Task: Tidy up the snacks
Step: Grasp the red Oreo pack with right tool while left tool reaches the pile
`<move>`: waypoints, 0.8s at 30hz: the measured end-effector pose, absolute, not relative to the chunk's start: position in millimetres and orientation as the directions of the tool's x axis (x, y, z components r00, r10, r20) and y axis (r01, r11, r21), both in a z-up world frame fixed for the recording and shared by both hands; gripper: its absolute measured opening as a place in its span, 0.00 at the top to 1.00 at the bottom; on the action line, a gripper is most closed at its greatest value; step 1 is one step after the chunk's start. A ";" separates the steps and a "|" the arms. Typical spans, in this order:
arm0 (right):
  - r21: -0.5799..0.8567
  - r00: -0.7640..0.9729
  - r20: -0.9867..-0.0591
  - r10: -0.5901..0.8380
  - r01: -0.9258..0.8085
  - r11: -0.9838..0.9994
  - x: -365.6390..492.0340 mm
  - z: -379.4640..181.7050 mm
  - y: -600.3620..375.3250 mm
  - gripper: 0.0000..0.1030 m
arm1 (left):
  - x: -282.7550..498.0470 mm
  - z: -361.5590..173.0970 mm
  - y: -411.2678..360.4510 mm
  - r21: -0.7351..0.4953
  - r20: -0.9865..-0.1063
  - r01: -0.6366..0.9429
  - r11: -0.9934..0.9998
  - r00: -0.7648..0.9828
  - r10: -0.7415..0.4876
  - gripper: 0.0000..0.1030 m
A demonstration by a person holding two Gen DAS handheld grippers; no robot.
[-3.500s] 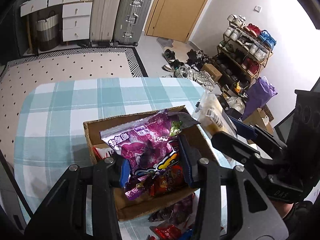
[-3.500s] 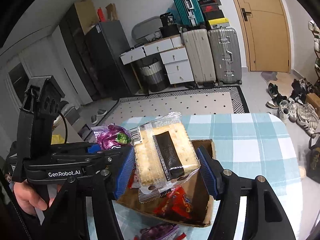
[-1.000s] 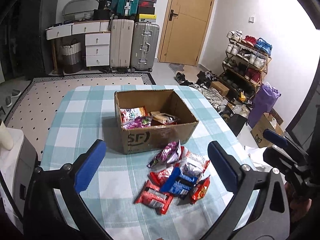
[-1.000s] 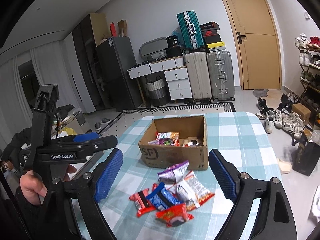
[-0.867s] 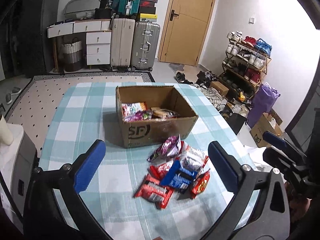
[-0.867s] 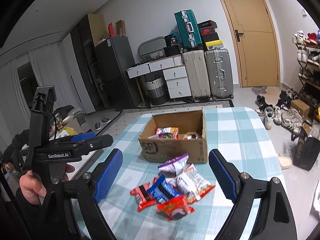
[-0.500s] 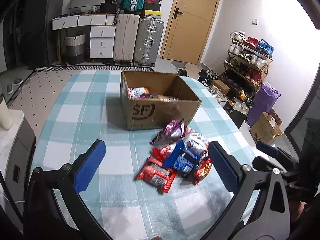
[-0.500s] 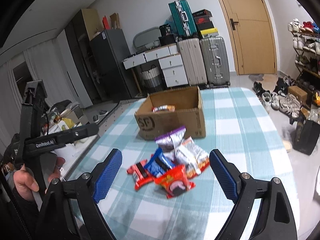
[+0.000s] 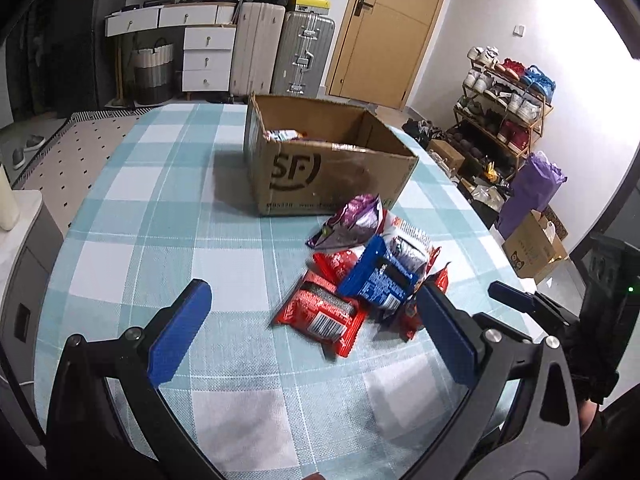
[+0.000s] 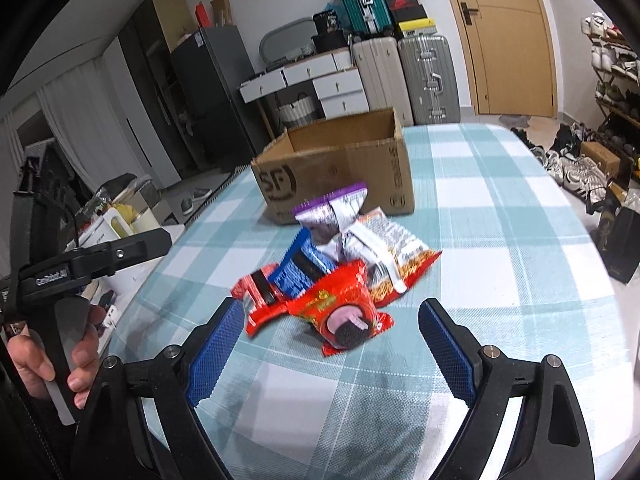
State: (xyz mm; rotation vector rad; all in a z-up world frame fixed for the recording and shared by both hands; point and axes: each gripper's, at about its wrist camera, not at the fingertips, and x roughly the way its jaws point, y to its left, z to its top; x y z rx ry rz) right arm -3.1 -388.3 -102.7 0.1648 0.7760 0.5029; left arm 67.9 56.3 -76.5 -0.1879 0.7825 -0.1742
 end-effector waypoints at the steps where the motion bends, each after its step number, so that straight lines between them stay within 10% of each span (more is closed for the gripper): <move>1: 0.322 0.598 -0.634 0.490 -0.372 0.870 -0.9 -106.3 -387.3 0.12 | 69.1 -78.8 56.4 -0.234 -0.685 0.086 0.968 0.693 -0.227 0.01; 18: 0.323 0.524 -0.694 0.494 -0.387 0.864 42.0 -150.1 -367.9 0.12 | 87.6 -105.2 63.3 -0.249 -0.721 0.072 0.966 0.652 -0.235 0.01; 24: 0.331 0.489 -0.708 0.509 -0.408 0.851 50.3 -157.1 -359.4 0.37 | 92.4 -118.9 63.4 -0.260 -0.737 0.069 0.963 0.630 -0.244 0.01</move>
